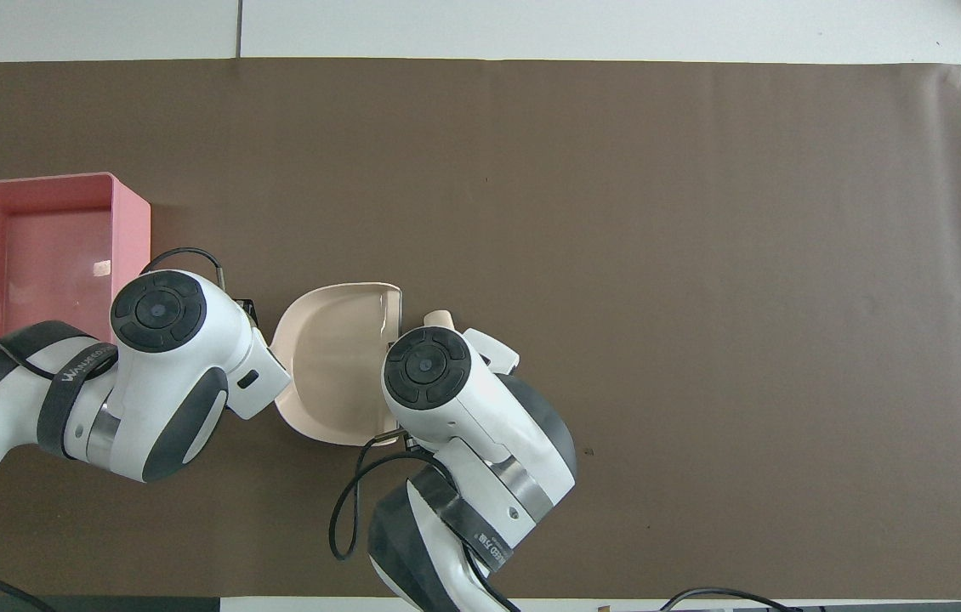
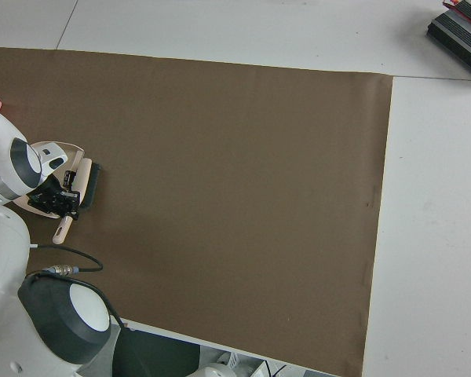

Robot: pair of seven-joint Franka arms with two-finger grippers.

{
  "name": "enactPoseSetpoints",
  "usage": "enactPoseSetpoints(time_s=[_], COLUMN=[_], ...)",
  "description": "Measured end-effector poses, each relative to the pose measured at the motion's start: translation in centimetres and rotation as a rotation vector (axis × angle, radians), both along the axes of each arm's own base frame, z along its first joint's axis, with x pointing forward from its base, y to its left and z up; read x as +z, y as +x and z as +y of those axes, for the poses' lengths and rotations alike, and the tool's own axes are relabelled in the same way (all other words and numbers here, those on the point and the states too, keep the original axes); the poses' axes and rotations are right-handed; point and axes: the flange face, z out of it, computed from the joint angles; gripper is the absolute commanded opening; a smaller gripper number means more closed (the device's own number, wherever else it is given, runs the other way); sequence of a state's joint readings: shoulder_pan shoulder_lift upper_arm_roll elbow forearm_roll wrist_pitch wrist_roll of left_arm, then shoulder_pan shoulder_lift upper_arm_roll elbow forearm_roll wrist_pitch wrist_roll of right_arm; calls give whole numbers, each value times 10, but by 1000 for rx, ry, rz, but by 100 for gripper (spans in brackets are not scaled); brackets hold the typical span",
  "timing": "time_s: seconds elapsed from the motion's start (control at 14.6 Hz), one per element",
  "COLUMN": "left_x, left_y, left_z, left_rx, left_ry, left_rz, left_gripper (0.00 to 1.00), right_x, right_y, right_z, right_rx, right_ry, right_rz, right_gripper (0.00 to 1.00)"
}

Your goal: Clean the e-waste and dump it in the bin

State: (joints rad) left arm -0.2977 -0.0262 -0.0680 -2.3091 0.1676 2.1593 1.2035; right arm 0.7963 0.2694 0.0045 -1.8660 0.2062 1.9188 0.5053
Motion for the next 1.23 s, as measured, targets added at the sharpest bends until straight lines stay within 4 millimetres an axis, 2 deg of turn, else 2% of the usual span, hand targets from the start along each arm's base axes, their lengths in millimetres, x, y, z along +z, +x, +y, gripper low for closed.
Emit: enactPoseSetpoints(time_s=[0.21,0.55,0.75,1.09,1.23], left_x=[0,0,-1,-6,-7], left_y=[-1,-1,0,6,6], left_z=[1,1,5,37,40], left_rx=[0,-1,-27,-32,-20], left_ry=[0,-1,-22,-156,-178], left_rz=[-1,-3,7,69,76], left_gripper=[0,0,0,0,0], right_x=[4,6,4,7,25], right_y=[-7,2,3,5,9], right_z=[18,30,30,29,24], right_rx=[-21,-99,-113,-138,-206], right_ry=[160,408,419,384,299], right_rz=[65,115,118,100,37], right_gripper=[0,1,1,0,0])
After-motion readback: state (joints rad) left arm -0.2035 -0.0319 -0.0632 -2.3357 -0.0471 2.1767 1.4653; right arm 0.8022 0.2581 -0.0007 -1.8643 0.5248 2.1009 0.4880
